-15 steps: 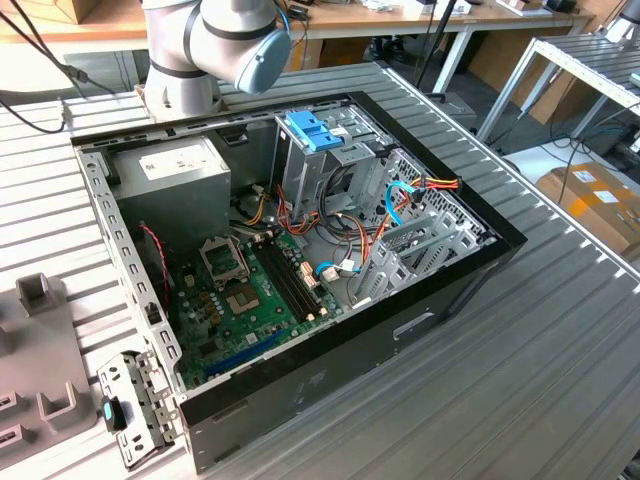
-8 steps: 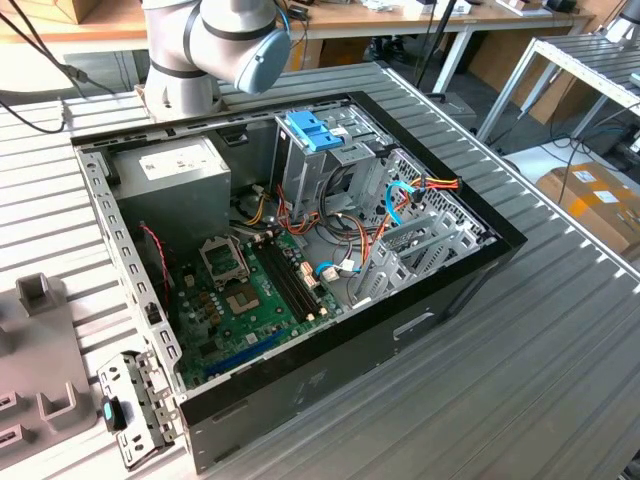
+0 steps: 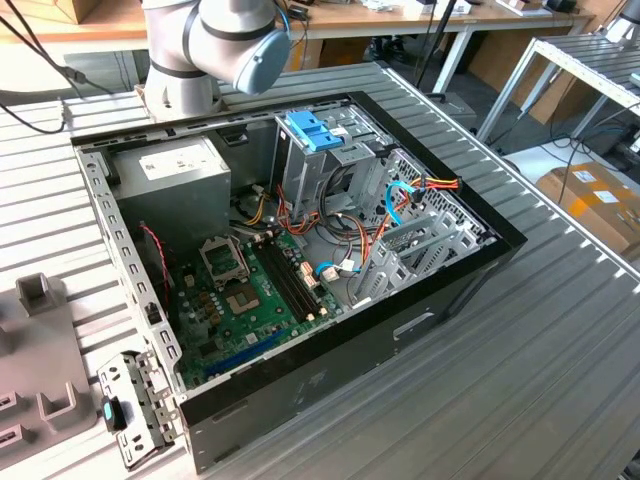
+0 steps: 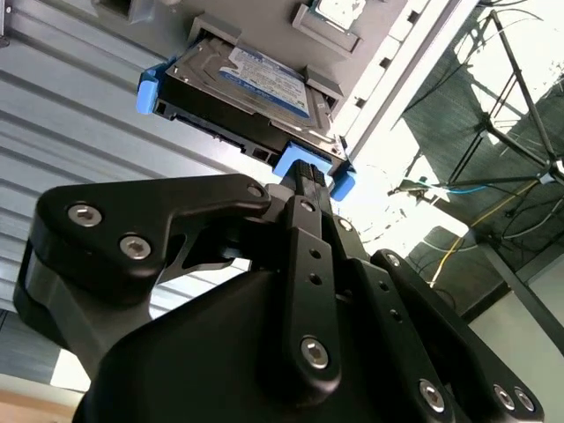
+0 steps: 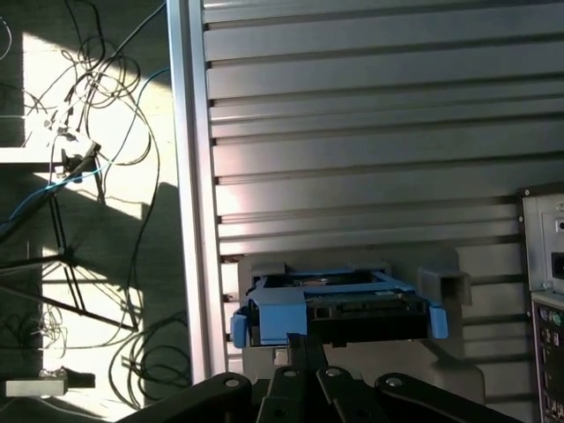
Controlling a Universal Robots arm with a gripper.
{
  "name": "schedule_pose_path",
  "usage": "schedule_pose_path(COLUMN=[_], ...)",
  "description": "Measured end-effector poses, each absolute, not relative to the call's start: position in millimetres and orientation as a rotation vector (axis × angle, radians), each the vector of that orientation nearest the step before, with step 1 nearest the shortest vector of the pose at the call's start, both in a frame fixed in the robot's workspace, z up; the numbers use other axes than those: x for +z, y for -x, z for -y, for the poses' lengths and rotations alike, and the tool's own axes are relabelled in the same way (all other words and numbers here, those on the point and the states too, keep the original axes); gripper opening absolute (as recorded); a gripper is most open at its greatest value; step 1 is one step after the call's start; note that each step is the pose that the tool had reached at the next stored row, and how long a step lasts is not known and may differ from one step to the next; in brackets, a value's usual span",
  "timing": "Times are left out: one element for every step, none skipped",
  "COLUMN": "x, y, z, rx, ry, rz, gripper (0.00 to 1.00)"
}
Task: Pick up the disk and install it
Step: 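Reach for the disk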
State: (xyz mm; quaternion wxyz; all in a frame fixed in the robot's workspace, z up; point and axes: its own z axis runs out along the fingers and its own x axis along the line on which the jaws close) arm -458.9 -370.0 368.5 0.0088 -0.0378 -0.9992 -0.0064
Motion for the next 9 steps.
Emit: schedule_pose_path(x=[366.1,364.7,363.8,362.8,362.1,361.4,361.2,361.2,361.1], y=[460.7,461.2,461.3,461.3,461.3,461.3,461.3,461.3,461.4], z=[370.0,370.1,370.1,370.0,370.0,369.9,369.9,369.9,369.9], rx=[-0.020,-0.020,-0.020,-0.020,-0.020,-0.020,-0.020,-0.020,-0.020], ry=[0.118,0.118,0.118,0.118,0.118,0.118,0.118,0.118,0.118], rz=[3.122,3.122,3.122,3.122,3.122,3.122,3.122,3.122,3.122], gripper=[0.11,0.11,0.11,0.11,0.11,0.11,0.11,0.11,0.11])
